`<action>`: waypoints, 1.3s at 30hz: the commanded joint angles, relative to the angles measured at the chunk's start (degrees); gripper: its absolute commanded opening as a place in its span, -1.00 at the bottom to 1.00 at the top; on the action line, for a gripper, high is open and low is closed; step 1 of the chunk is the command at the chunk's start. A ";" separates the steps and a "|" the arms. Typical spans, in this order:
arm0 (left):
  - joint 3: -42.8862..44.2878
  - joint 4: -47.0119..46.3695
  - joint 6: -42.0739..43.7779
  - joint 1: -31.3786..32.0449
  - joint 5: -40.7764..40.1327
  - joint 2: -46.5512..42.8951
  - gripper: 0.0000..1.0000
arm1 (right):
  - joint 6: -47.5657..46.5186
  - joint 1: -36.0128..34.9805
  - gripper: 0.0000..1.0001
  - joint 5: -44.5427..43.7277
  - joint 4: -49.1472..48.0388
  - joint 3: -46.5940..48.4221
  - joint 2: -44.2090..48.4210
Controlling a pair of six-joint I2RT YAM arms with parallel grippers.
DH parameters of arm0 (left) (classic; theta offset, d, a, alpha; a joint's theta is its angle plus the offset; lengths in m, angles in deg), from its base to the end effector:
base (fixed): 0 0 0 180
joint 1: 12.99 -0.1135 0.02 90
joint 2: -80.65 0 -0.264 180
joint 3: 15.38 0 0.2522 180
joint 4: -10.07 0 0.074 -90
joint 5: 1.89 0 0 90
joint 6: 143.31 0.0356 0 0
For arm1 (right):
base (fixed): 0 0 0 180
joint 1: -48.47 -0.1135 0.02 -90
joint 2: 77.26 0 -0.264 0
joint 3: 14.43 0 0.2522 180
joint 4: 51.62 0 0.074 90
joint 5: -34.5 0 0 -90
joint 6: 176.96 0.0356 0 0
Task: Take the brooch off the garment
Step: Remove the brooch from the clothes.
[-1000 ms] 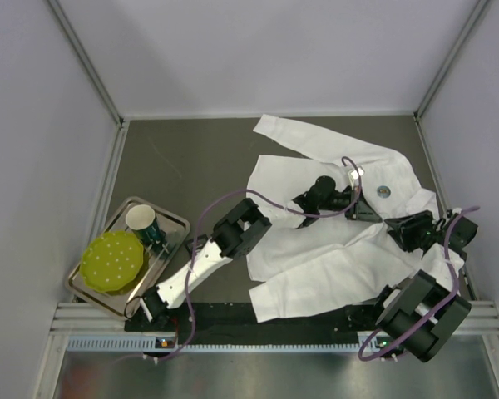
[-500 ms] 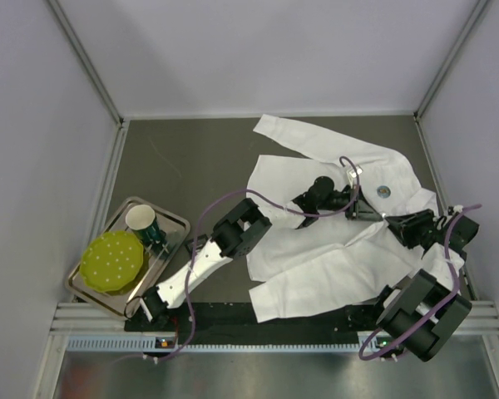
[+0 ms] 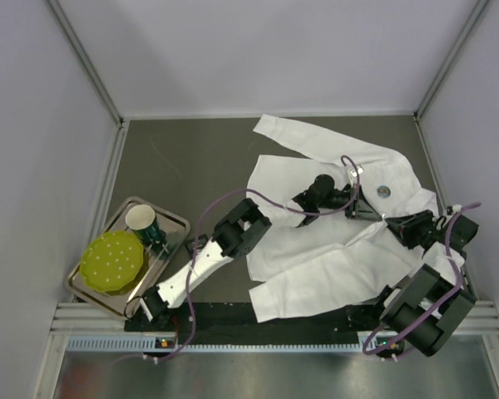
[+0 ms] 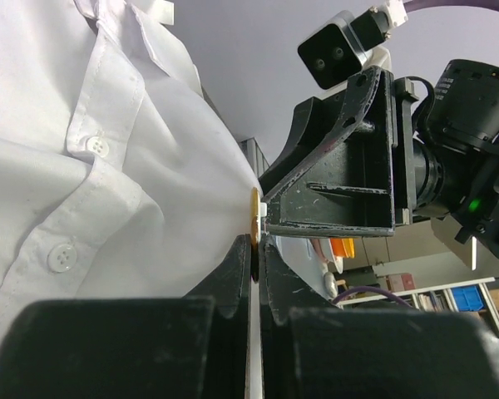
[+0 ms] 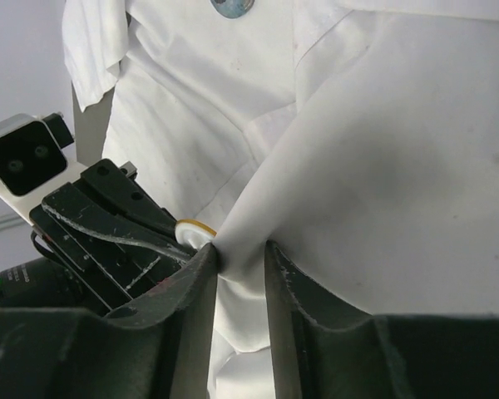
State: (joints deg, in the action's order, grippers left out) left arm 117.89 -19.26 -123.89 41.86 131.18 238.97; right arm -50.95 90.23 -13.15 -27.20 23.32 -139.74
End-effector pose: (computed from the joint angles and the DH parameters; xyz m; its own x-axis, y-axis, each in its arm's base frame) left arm 0.3218 -0.4993 0.1117 -0.9188 0.1082 -0.3796 0.3695 -0.1028 -0.9235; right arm 0.1597 -0.1104 0.1662 -0.3603 0.9042 -0.2295 0.4640 0.3871 0.7968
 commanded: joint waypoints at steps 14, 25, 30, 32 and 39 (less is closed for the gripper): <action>-0.06 -15.44 -15.37 -0.45 -1.94 -0.12 -1.00 | 4.51 0.17 -0.21 0.36 -6.52 -2.54 2.01; -0.15 -16.24 -16.43 -0.36 -1.94 0.50 -1.00 | 5.65 0.17 -0.12 1.33 -9.07 -2.81 0.87; -0.06 -18.08 -19.06 -0.45 -2.72 1.64 -1.00 | 7.41 0.61 -0.11 1.60 -10.22 -3.86 1.22; -0.06 -19.48 -20.90 -0.53 -3.34 2.25 -1.00 | 7.58 0.61 -0.10 1.68 -10.22 -3.77 0.96; -0.94 -17.84 -18.47 -0.97 -2.73 1.38 -1.00 | 7.59 0.78 -0.09 0.19 -9.95 -3.60 0.52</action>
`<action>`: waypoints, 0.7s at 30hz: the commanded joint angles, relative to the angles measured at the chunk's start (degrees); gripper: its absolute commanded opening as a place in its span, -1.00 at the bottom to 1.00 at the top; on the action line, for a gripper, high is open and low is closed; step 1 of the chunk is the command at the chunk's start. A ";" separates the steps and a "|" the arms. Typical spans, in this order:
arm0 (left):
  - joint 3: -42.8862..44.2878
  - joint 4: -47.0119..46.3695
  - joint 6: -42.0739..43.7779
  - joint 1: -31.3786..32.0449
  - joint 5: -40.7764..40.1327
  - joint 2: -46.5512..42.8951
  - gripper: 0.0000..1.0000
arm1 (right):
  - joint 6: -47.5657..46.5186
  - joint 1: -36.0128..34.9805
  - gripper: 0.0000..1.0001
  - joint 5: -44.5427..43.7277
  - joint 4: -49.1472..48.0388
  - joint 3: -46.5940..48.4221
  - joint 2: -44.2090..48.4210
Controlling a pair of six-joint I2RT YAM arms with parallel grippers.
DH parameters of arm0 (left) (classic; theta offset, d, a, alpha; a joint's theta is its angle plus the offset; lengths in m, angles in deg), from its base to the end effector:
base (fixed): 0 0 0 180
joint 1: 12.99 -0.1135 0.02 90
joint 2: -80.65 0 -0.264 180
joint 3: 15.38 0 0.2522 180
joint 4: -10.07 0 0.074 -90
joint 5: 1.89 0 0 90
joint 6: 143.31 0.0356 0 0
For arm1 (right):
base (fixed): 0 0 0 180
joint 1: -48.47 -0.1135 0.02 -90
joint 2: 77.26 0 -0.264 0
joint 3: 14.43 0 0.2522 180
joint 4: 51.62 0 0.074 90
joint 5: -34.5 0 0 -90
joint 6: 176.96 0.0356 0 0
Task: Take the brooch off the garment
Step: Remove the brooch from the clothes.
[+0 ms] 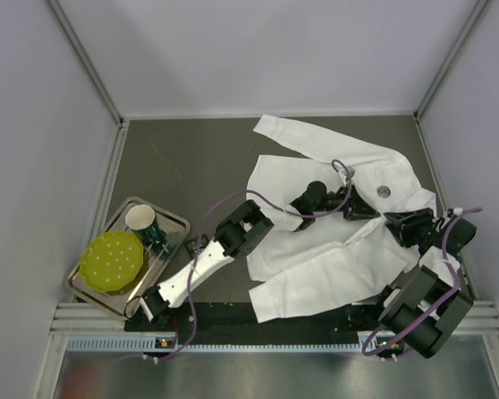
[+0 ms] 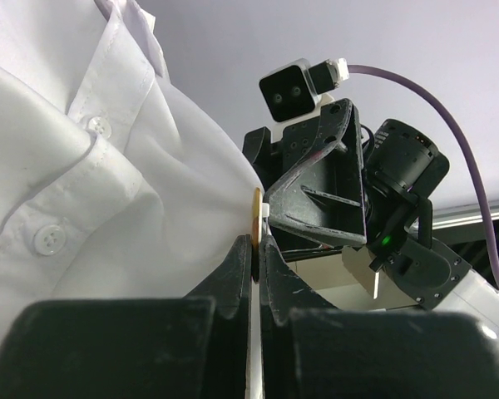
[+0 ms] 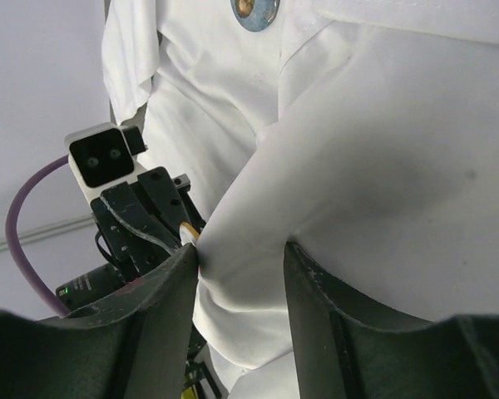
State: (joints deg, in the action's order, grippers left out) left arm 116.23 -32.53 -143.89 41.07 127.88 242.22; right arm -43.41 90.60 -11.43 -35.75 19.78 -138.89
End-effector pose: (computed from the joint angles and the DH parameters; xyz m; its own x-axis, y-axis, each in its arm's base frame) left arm 0.3266 -0.4893 0.0932 -0.9899 0.0560 -0.1301 0.1184 -0.1766 -0.9771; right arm 0.1582 -0.1097 0.1614 -0.2952 0.9345 -0.1990 0.4276 0.3154 0.8472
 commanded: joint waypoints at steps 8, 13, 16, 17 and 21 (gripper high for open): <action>2.39 -3.84 1.12 0.25 0.49 -1.01 -1.00 | -0.66 0.41 -0.17 1.19 -1.67 0.03 0.19; 3.01 -3.15 1.99 0.25 0.66 -1.26 -1.00 | -1.54 0.50 -0.27 1.19 -1.67 -0.41 -0.07; 3.36 -1.31 3.75 0.34 1.54 -1.79 -1.00 | -2.24 0.41 -0.27 0.93 -1.23 -0.32 0.01; 3.27 -0.95 3.84 0.43 1.54 -1.79 -1.00 | -2.15 0.41 -0.27 1.10 -1.23 -0.32 0.01; 4.94 -0.69 3.31 0.78 2.94 -0.83 -1.00 | -2.85 0.41 -0.27 0.84 -0.71 -0.23 0.28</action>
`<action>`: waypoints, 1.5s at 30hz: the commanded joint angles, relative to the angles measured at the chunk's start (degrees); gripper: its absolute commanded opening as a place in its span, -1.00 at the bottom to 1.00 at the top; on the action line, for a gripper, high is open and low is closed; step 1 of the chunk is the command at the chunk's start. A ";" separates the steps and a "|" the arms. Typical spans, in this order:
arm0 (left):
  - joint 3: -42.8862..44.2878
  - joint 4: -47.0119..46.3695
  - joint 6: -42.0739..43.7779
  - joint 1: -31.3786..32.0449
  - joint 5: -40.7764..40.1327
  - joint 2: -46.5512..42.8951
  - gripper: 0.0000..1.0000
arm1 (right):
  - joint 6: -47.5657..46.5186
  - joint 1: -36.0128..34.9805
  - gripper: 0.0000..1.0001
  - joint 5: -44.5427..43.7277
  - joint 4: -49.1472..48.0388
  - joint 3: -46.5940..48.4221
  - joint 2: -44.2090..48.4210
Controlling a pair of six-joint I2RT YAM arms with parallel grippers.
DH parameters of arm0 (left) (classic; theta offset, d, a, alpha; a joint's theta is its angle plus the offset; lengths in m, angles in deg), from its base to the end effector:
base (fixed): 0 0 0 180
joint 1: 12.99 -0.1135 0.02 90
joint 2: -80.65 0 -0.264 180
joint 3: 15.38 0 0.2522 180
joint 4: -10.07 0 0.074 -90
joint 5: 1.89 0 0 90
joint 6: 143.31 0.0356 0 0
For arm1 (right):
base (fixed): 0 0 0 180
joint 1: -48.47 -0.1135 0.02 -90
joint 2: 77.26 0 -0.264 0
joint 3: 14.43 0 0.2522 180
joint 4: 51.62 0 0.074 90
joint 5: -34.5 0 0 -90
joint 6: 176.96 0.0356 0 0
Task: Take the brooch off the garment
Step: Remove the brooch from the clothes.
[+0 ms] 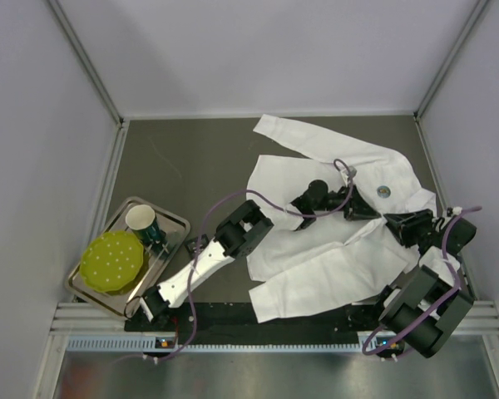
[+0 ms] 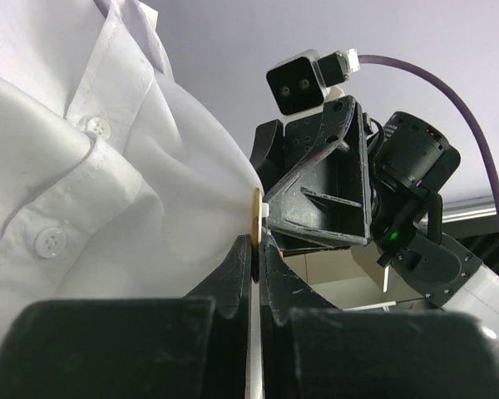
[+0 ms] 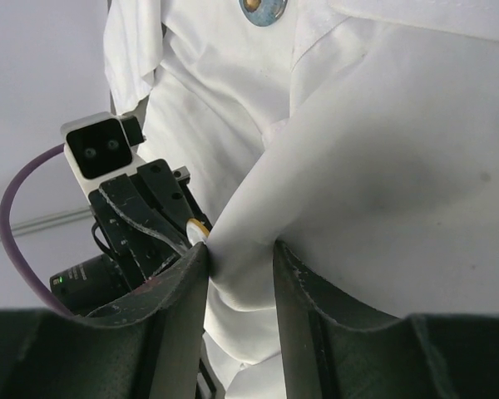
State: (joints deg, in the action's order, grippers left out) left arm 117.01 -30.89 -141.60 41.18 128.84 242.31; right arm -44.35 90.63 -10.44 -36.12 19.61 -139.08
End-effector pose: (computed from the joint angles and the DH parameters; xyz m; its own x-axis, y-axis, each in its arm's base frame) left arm 0.3262 -0.4915 0.0937 -0.9844 0.0695 -0.1614 0.1481 -0.1664 -0.9749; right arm 0.1582 -0.1093 0.1607 -0.3117 0.9273 -0.2073 0.4118 0.3284 0.8500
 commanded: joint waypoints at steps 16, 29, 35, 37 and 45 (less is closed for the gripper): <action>8.02 -0.74 0.40 0.58 4.09 1.02 -1.00 | -1.48 -0.84 -0.21 0.82 -1.30 0.12 -0.58; 12.77 8.04 7.85 1.37 9.01 1.20 -1.00 | -7.01 -7.26 -0.33 -7.95 4.14 3.19 -1.46; 10.75 12.79 17.26 2.25 10.07 -2.14 -1.00 | -9.56 -8.92 -0.38 -13.59 7.40 4.07 -0.32; 9.87 13.06 19.02 2.78 10.42 -3.11 -1.00 | -10.18 -9.89 -0.42 -15.60 7.93 4.42 -0.75; 6.09 22.37 37.21 4.98 9.54 -9.34 -1.00 | -10.79 -12.79 -0.50 -18.34 7.93 5.83 -0.23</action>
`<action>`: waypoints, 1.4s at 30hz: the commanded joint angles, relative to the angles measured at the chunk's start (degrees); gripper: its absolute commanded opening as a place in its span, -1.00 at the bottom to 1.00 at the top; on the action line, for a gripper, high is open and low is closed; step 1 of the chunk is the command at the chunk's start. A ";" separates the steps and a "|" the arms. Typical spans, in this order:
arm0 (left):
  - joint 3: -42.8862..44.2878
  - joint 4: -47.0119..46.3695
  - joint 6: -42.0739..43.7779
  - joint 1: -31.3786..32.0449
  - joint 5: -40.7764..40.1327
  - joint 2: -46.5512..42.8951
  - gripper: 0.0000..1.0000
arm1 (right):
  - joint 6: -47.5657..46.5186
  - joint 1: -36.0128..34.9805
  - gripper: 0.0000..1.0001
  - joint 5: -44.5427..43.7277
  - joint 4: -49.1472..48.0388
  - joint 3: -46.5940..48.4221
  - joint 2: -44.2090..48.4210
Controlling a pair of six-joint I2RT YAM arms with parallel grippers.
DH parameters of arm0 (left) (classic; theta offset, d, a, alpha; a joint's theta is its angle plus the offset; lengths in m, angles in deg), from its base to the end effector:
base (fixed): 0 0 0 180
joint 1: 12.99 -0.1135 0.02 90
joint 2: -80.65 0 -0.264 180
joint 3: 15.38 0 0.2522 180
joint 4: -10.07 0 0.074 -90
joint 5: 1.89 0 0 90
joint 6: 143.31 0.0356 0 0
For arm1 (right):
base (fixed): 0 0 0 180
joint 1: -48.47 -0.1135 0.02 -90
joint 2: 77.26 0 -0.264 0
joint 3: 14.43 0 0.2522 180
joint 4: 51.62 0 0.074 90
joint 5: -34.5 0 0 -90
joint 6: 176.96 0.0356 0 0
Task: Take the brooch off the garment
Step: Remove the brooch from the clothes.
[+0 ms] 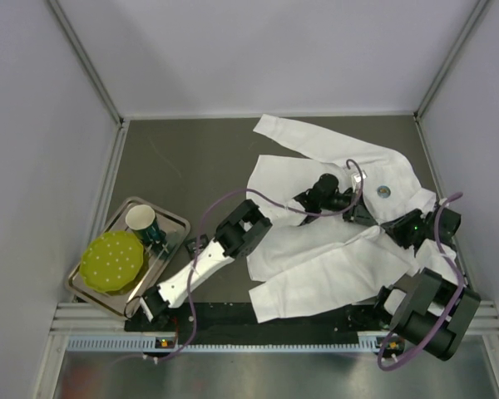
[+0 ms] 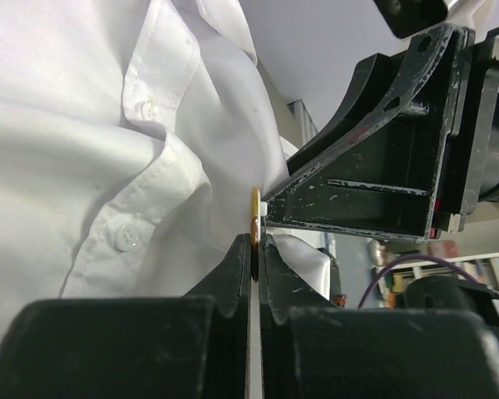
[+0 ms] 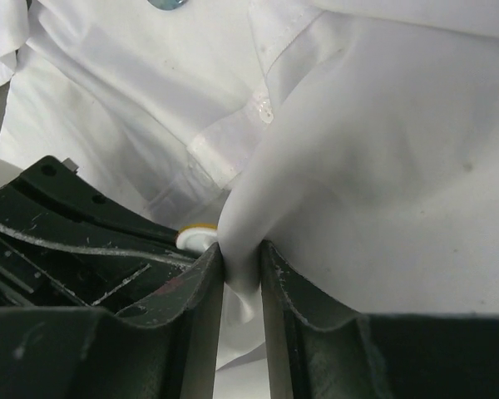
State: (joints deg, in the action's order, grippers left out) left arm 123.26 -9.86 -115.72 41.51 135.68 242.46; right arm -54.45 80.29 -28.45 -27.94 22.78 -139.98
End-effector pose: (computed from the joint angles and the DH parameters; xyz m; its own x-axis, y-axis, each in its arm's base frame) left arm 0.3273 -0.5042 0.0911 -0.8813 0.2058 -0.4254 0.4235 -0.0556 -0.9042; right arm 0.1748 -0.0894 0.1595 -0.4257 0.8275 -0.3661 0.5287 0.5558 0.6415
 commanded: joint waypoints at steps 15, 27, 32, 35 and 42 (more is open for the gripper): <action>6.87 10.31 19.27 7.20 5.34 -7.22 -1.00 | -2.10 -3.34 -0.43 5.47 -6.04 1.17 5.76; 5.46 12.59 16.88 7.29 6.75 -7.83 -1.00 | 0.09 -3.34 -0.28 11.36 -11.95 0.20 6.99; -0.59 8.12 14.09 5.53 -0.98 -10.55 -1.00 | 4.73 -0.02 -0.16 9.33 -6.40 0.03 7.17; -4.18 1.55 5.57 3.16 -4.68 -10.38 -1.00 | 7.12 4.38 -0.13 12.05 -4.81 -1.55 6.21; -4.21 -12.44 -10.43 1.05 -3.89 -5.82 -1.00 | 7.83 7.12 -0.08 15.14 -6.22 -2.00 4.97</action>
State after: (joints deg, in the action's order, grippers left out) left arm 118.52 -8.37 -114.67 42.28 129.86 235.91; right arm -48.77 87.02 -18.16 -31.53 20.59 -135.08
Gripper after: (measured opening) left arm 0.030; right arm 0.451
